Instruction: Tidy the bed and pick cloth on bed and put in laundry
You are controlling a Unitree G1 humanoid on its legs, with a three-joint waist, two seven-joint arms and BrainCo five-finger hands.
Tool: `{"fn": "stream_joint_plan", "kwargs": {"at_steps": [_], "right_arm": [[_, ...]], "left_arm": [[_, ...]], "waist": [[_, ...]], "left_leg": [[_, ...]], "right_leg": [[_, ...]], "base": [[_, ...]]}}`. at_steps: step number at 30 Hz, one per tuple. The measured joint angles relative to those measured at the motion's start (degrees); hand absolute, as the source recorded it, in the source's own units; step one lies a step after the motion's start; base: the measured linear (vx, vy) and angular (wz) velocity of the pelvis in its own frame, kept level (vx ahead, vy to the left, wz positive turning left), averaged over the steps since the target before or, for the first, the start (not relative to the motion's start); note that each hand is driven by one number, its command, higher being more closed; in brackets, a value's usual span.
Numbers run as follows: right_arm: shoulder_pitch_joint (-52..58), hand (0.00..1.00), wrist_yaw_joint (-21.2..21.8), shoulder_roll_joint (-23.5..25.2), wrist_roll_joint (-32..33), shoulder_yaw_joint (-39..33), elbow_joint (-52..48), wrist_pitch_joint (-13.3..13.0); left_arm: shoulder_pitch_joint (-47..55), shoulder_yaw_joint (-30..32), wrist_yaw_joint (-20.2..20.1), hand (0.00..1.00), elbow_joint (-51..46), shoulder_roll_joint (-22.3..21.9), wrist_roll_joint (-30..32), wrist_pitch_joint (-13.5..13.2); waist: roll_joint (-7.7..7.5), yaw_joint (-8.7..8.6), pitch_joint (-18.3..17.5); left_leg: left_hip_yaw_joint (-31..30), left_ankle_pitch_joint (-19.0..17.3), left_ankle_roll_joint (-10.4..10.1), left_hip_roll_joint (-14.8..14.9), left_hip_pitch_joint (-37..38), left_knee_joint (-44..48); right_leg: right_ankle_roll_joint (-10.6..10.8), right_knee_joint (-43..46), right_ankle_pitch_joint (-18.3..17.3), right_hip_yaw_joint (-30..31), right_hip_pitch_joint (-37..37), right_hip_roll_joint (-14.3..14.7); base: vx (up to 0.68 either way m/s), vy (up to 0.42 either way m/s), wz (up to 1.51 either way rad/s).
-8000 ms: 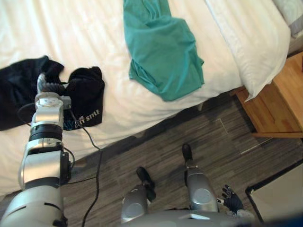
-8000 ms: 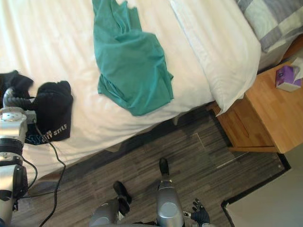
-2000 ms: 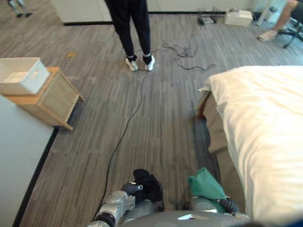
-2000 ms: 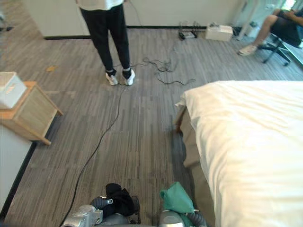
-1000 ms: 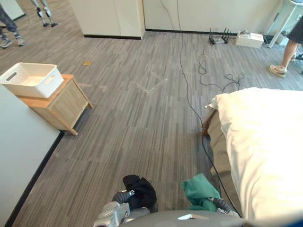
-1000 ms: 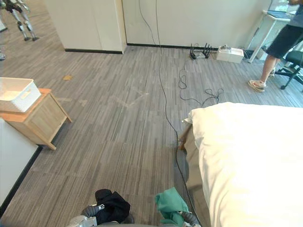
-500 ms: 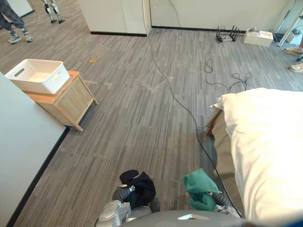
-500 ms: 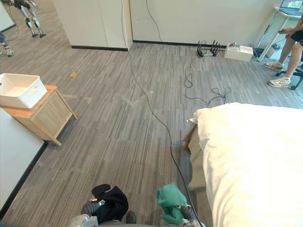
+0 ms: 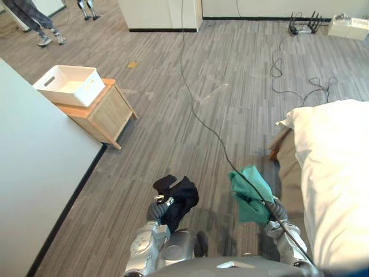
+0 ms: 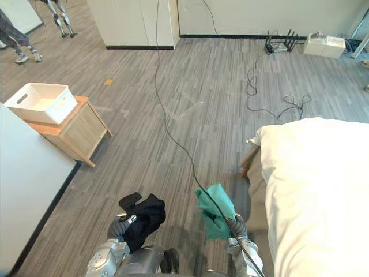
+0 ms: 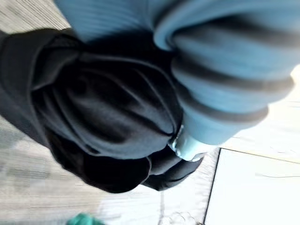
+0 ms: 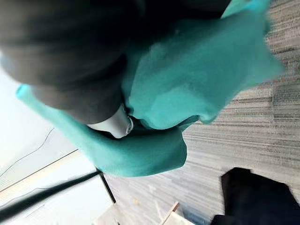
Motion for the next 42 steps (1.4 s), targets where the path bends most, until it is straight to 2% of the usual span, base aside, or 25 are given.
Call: {"fn": "stream_joint_plan", "kwargs": {"at_steps": [2,3,7,8,10,11,12,14,15,17,19,20,22,23,24,25,26,28,30,32,33,35,36,40,42], "right_arm": [[0.06,1.0,-0.05,-0.15,0.34,2.16,-0.3,0.0],[0.1,1.0,-0.05,-0.07,0.43,3.39,-0.31,0.01],[0.27,1.0,-0.21,0.51,0.41,6.67,-1.58,0.36],[0.91,1.0,-0.77,0.69,0.39,7.24,-2.6,1.05],[1.81,1.0,-1.59,0.8,0.38,7.62,-3.42,1.67],[2.7,1.0,-2.3,0.85,0.41,7.96,-4.56,1.91],[3.03,1.0,-2.47,0.87,0.41,8.52,-4.91,1.97],[3.61,1.0,-2.67,0.69,0.41,8.87,-5.01,2.2],[3.86,1.0,-2.7,0.7,0.48,8.96,-5.52,2.2],[4.02,1.0,-2.65,0.66,1.05,9.54,-7.55,2.18],[3.91,1.0,-2.61,0.47,2.36,10.2,-10.11,2.18],[3.94,1.0,-2.58,0.19,2.89,10.41,-11.32,2.21],[4.58,1.0,-2.56,0.11,3.51,10.34,-12.92,2.49],[5.22,1.0,-2.38,0.14,4.19,10.35,-14.03,2.68],[5.91,1.0,-2.03,0.15,4.4,10.37,-15.05,2.79],[5.77,1.0,-2.01,-0.15,4.43,9.88,-15.08,3.42],[5.05,1.0,-2.01,-0.15,4.49,9.58,-15.22,3.52],[4.64,1.0,-1.9,-0.06,5.0,8.29,-17.83,3.86],[3.74,1.0,-1.5,0.09,5.07,8.29,-18.69,4.44],[3.24,1.0,-0.65,-0.03,5.04,8.27,-18.67,4.94],[3.29,1.0,0.02,-0.35,4.96,8.24,-18.58,5.09],[3.75,1.0,1.19,-0.28,2.8,7.46,-17.04,5.26],[4.31,1.0,0.92,-0.34,0.36,7.32,-15.6,5.39],[6.35,1.0,0.23,-0.6,-2.51,7.85,-15.01,4.96],[6.16,1.0,0.06,-0.53,-2.53,8.25,-14.99,5.06]], "left_arm": [[2.02,-1.22,0.26,1.0,-0.55,0.01,-0.33,-0.12],[2.42,-1.48,0.48,1.0,-0.42,0.08,-0.34,-0.12],[1.8,-1.61,0.75,1.0,-0.52,0.44,-0.19,-1.78],[1.67,-1.64,0.8,1.0,-0.55,0.5,-0.03,-1.85],[1.82,-2.51,0.92,1.0,-1.79,0.76,0.12,-1.92],[2.13,-3.61,0.9,1.0,-2.02,1.52,0.54,-2.3],[1.92,-4.11,0.91,1.0,-2.16,2.09,0.71,-2.29],[2.61,-5.98,1.54,1.0,-2.86,2.93,0.9,-2.24],[2.83,-6.01,1.8,1.0,-4.13,3.38,1.09,-2.21],[1.99,-5.97,2.12,1.0,-6.03,4.15,1.05,-2.21],[0.4,-5.93,2.57,1.0,-6.75,4.65,1.02,-2.04],[-0.67,-5.92,2.57,1.0,-6.74,4.81,0.94,-1.71],[-1.51,-5.86,2.48,1.0,-6.77,5.4,0.68,-1.08],[-1.64,-5.84,2.47,1.0,-6.85,5.82,0.67,-0.94],[-1.45,-5.8,2.46,1.0,-6.78,7.01,0.68,-0.85],[-1.87,-5.83,2.54,1.0,-5.74,6.37,0.63,0.03],[-1.98,-6.14,2.44,1.0,-5.88,6.38,0.73,0.13],[-1.38,-6.4,2.54,1.0,-5.92,6.33,0.71,0.11],[-1.28,-7.24,2.69,1.0,-5.93,6.36,0.7,0.1],[-0.57,-7.67,2.54,1.0,-5.95,5.94,0.7,0.09],[-0.57,-7.45,2.33,1.0,-6.01,5.01,0.66,0.05],[0.09,-6.42,0.79,1.0,-6.18,4.25,0.76,0.03],[0.26,-5.97,0.29,1.0,-6.47,4.2,0.73,0.02],[1.61,-5.63,0.2,1.0,-9.91,4.21,0.0,-0.93],[1.78,-5.41,0.46,1.0,-10.95,3.35,-0.56,-1.77]], "waist": [[0.59,0.22,-0.36],[0.34,0.34,-0.44],[-2.84,1.52,-2.23],[-3.7,1.62,-2.74],[-4.16,1.5,-3.3],[-4.59,1.5,-3.39],[-5.16,1.23,-3.34],[-5.58,0.09,-3.23],[-5.34,-0.36,-3.22],[-5.03,-1.26,-3.04],[-3.84,-2.43,-2.17],[-3.15,-3.2,-1.35],[-3.08,-3.55,-1.1],[-3.9,-3.56,-1.22],[-5.68,-3.55,-0.97],[-4.27,-3.65,-0.45],[-3.65,-3.56,-0.47],[-3.44,-3.95,-0.55],[-3.08,-4.57,-0.93],[-2.24,-4.81,-0.9],[-0.94,-4.53,-0.64],[-0.78,-3.96,-0.48],[-1.3,-3.01,-0.18],[-1.57,-1.57,0.02],[-1.86,-1.19,0.14]], "left_leg": [[-0.85,3.52,-1.67,2.01,-0.51,-6.52],[0.06,5.05,-0.49,2.68,-0.62,-6.15],[3.61,0.81,1.98,0.24,-1.92,-4.32],[4.17,-1.31,2.85,-0.65,-1.94,-2.99],[4.83,-3.66,3.92,-1.43,-0.51,-2.43],[5.05,-4.92,5.01,-2.33,1.41,-2.78],[5.07,-5.63,5.48,-3.19,3.5,-3.75],[4.43,-6.89,6.09,-3.97,9.24,-5.99],[3.49,-7.12,6.25,-3.87,12.23,-7.82],[1.8,-7.12,6.2,-3.03,15.27,-10.88],[-0.3,-7.13,5.99,-1.08,17.77,-12.44],[-1.53,-7.11,5.94,0.51,19.08,-12.56],[-2.93,-7.63,3.73,1.63,20.63,-12.68],[-3.22,-8.68,1.7,1.72,21.65,-12.68],[-4.3,-11.09,-2.03,1.2,23.59,-12.56],[-5.24,-12.39,-3.39,2.74,25.1,-12.4],[-5.57,-12.14,-3.73,3.55,24.96,-12.16],[-5.91,-10.85,-4.16,4.5,24.32,-9.38],[-6.12,-8.71,-5.76,5.92,21.92,-2.32],[-6.27,-1.51,-7.31,8.05,14.94,11.36],[-6.03,4.82,-7.16,10.66,9.77,22.16],[-5.61,1.06,-4.9,11.65,2.71,35.61],[-4.82,-0.74,-4.43,10.31,0.13,37.12],[-2.42,-4.67,-3.45,5.53,-6.47,22.54],[2.55,-2.13,-4.01,2.79,-6.39,0.43]], "right_leg": [[-0.41,0.14,-1.8,2.55,-0.43,0.75],[-0.47,0.69,-3.08,3.32,-0.68,0.59],[1.01,3.43,-5.24,7.17,-3.9,-3.08],[2.86,7.03,-5.53,7.71,-5.05,-4.16],[4.03,18.1,-5.63,7.71,-8.74,-5.73],[6.27,30.65,-3.49,7.74,-14.0,-7.42],[6.6,39.95,-0.5,7.88,-17.81,-8.9],[4.89,53.19,-0.92,6.77,-23.79,-10.53],[3.31,54.5,-1.95,5.02,-26.41,-10.29],[1.5,51.11,-3.16,2.84,-31.23,-8.58],[1.13,41.65,-3.19,0.28,-34.85,-5.84],[1.31,32.2,-2.02,-0.9,-35.67,-3.83],[1.66,16.96,4.77,-0.53,-36.99,-1.93],[1.88,10.08,9.23,-0.26,-36.84,-1.48],[0.04,5.62,17.73,0.63,-36.35,-2.17],[-4.08,10.16,20.59,0.36,-37.19,-1.13],[-4.32,12.81,18.41,-0.03,-38.03,-0.92],[-5.68,23.45,9.7,-1.08,-42.12,-1.71],[-6.64,25.98,5.85,-2.17,-41.78,-1.41],[-6.54,23.74,4.1,-2.28,-38.9,0.52],[-7.01,19.71,3.79,-2.33,-34.9,2.74],[-8.39,15.61,3.01,-1.87,-28.9,3.95],[-9.08,13.48,2.49,-1.0,-24.81,3.95],[-9.71,8.33,0.84,0.8,-16.71,3.76],[-7.5,5.27,0.53,1.82,-12.3,2.7]], "base": [[-0.02,0.074,-0.43],[0.04,0.096,-0.36],[0.17,0.128,-0.32],[0.35,0.209,-0.13],[0.34,0.201,-0.11],[0.26,0.146,-0.03],[0.36,0.147,0.06],[0.45,0.128,0.18],[0.38,0.074,0.22],[0.39,0.009,0.42],[0.4,-0.053,0.58],[0.4,-0.093,0.61],[0.43,-0.129,0.55],[0.49,-0.206,0.49],[0.61,-0.265,0.47],[0.48,-0.231,0.37],[0.46,-0.224,0.21],[0.47,-0.245,0.17],[0.47,-0.244,0.14],[0.39,-0.203,0.0],[0.31,-0.098,-0.13],[0.48,-0.087,-0.16],[0.46,-0.063,-0.23],[0.43,0.011,-0.36],[0.45,0.081,-0.31]]}}
